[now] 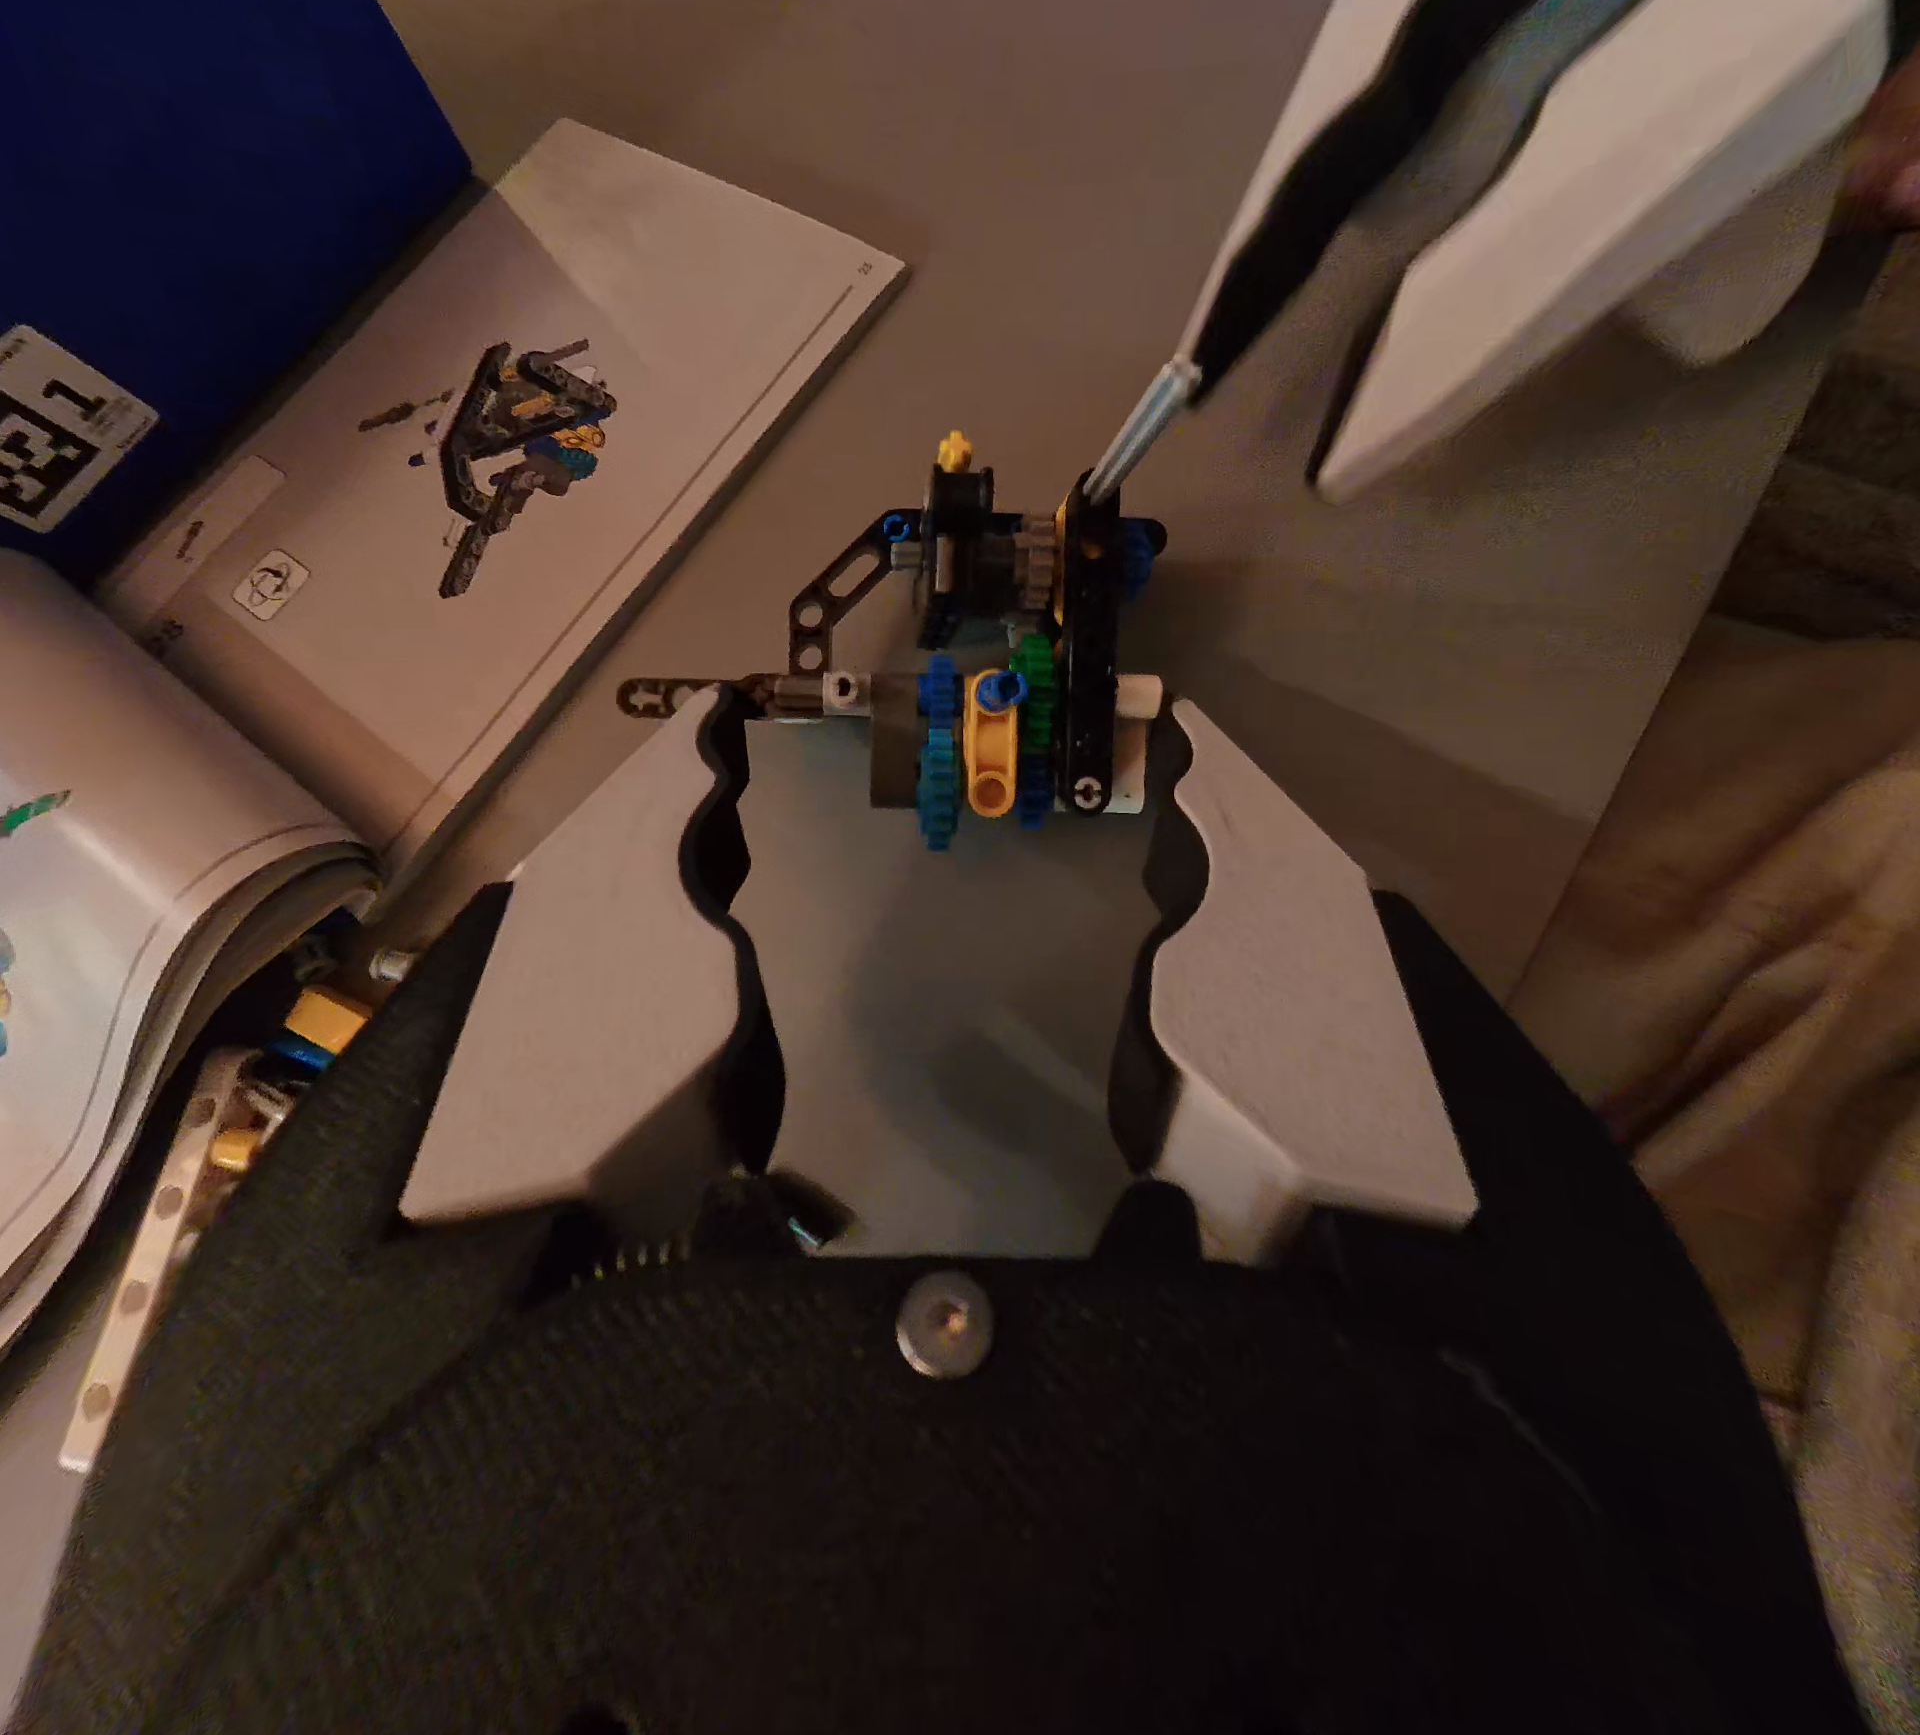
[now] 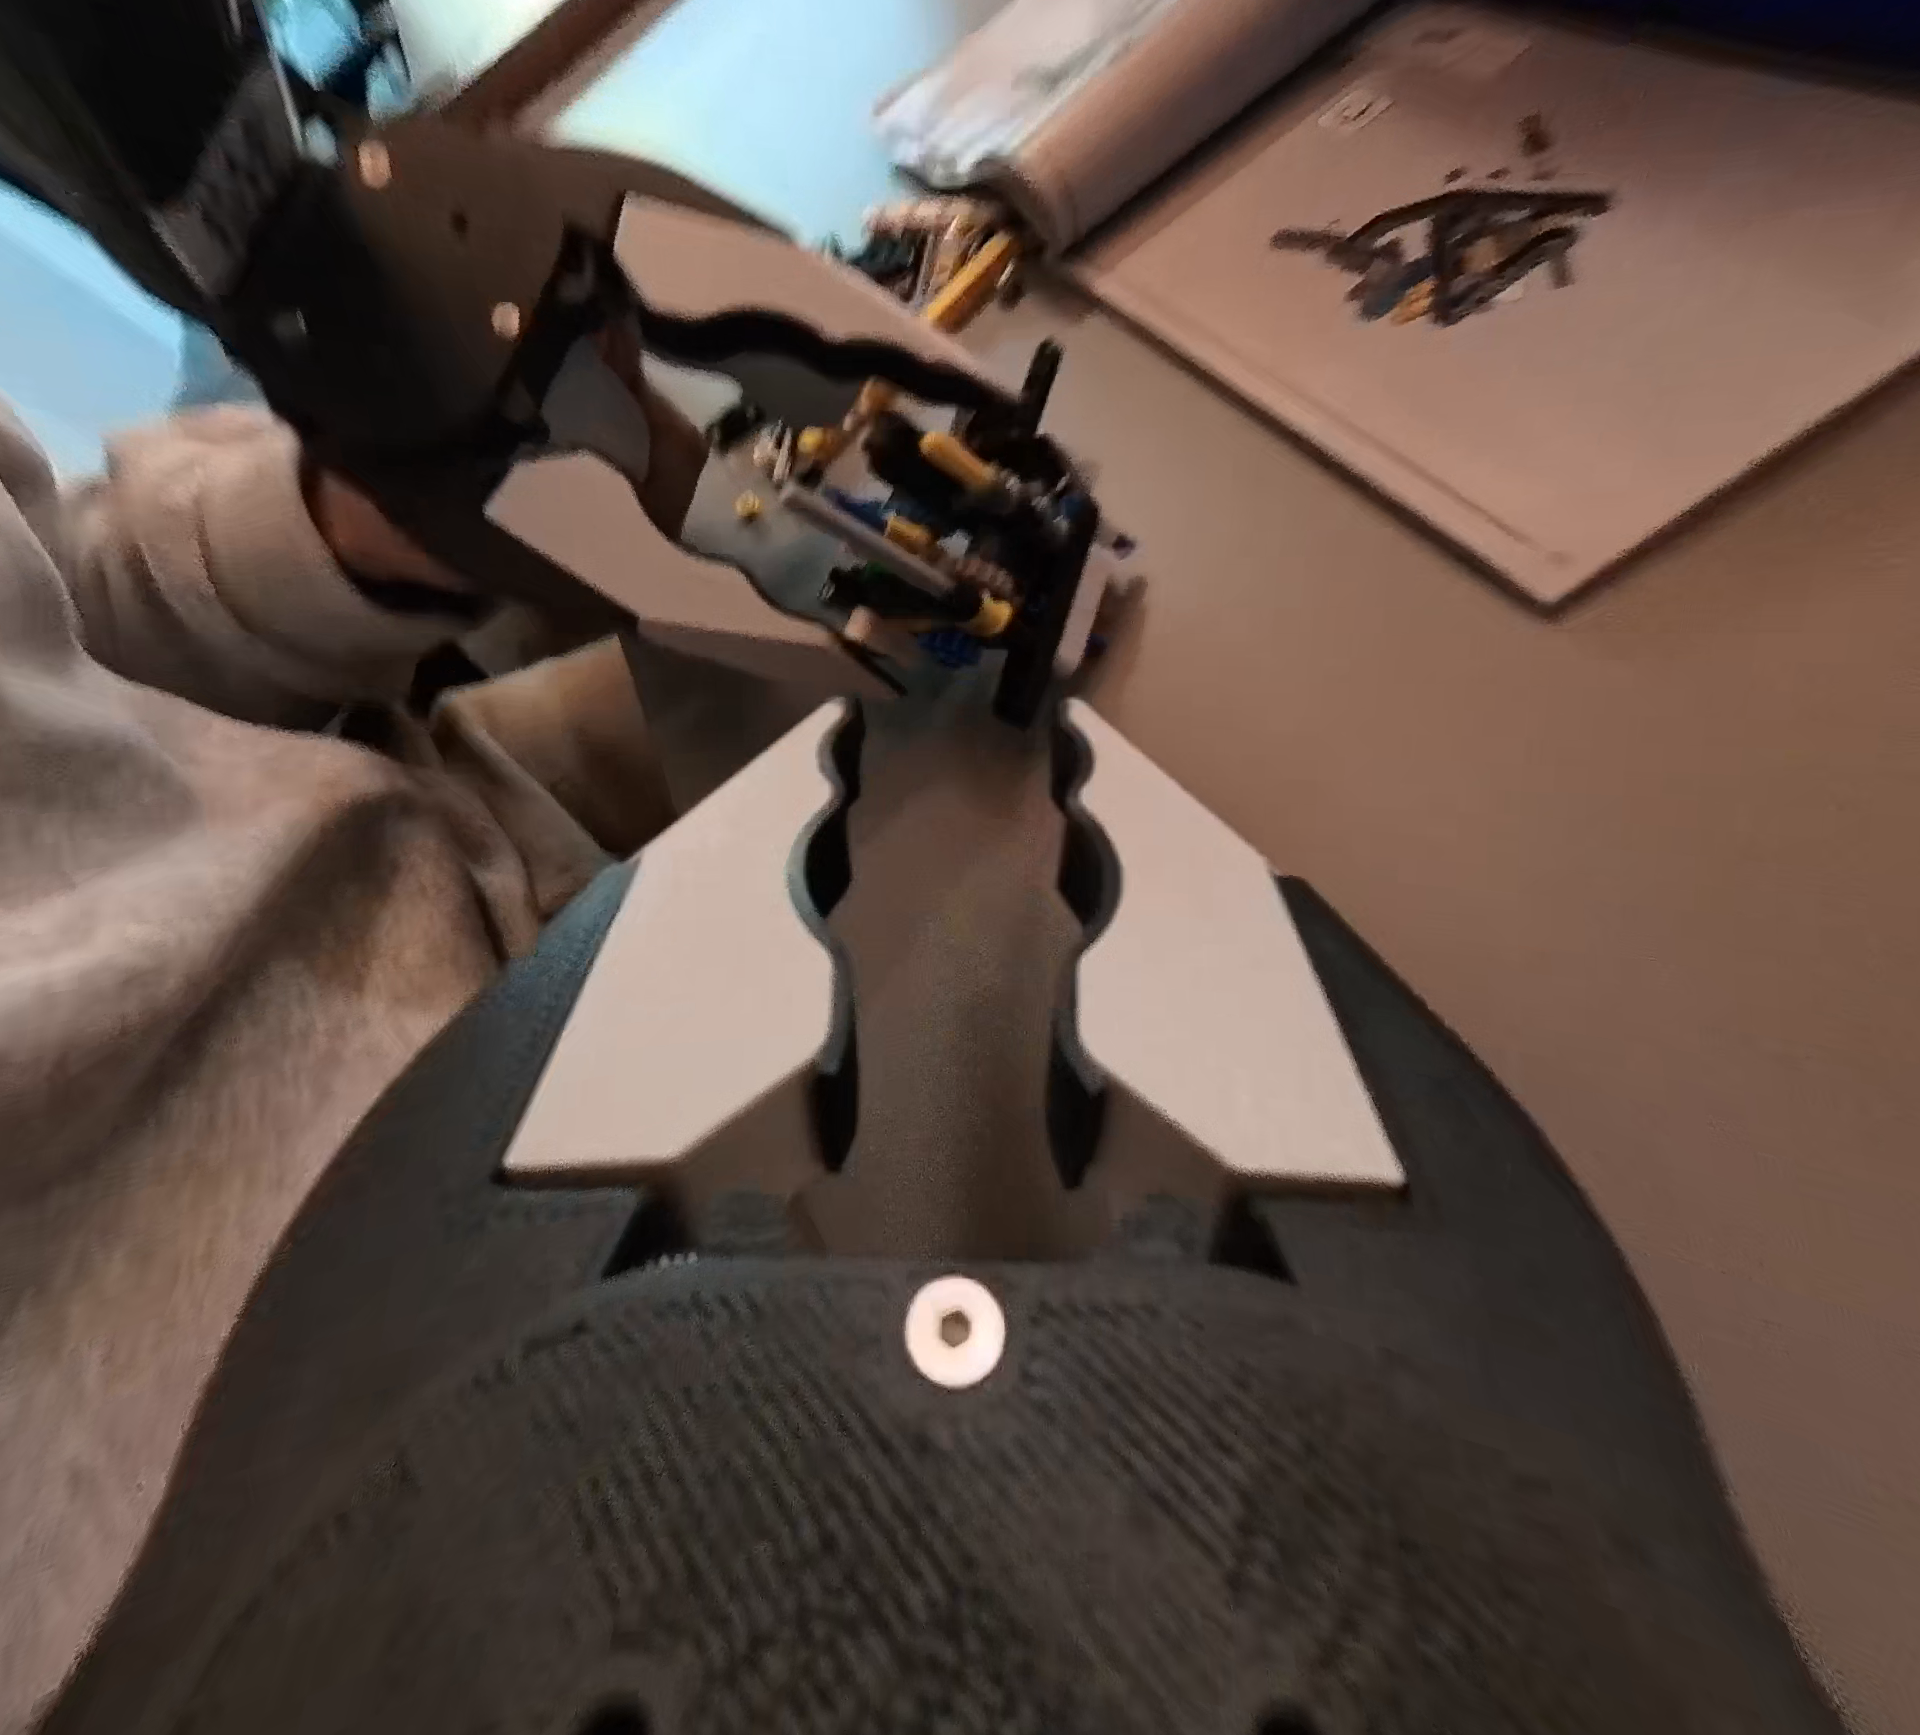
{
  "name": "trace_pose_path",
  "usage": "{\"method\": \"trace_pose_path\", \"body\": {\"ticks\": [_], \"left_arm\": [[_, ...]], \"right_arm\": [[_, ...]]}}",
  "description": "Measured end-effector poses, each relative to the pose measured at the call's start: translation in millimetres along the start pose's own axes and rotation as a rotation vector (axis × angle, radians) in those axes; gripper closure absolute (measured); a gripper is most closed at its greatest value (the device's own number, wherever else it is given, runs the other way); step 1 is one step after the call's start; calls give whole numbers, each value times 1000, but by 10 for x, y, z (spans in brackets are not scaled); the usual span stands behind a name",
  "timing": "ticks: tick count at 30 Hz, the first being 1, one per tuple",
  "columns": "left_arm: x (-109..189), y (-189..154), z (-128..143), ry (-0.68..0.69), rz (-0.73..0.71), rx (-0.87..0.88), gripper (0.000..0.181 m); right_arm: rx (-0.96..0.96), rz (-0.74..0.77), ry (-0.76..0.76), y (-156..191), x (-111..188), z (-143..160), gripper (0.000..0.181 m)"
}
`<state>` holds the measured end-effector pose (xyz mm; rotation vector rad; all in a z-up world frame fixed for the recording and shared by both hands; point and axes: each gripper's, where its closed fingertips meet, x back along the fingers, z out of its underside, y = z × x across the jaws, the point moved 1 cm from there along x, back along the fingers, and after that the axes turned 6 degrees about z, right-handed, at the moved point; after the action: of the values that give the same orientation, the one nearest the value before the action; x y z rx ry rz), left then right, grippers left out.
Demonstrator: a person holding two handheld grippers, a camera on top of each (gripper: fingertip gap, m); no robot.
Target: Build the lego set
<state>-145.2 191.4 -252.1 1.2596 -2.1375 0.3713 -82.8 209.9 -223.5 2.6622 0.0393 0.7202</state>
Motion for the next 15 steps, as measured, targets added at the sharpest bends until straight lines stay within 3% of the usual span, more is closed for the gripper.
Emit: {"method": "trace_pose_path", "body": {"ticks": [1,5,12,15], "left_arm": [[11,12,-9,-8,-14,-11,104],[46,36,-59,-46,-50,-51,104],[175,76,-235,-188,-143,-145,105],[232,53,-306,-251,-187,-231,105]], "right_arm": [[-46,2,-53,-49,54,-73,139],[-221,-64,-218,-132,182,-271,123],[-299,-232,-282,139,72,-383,79],[-290,-230,-289,211,22,-414,73]]}}
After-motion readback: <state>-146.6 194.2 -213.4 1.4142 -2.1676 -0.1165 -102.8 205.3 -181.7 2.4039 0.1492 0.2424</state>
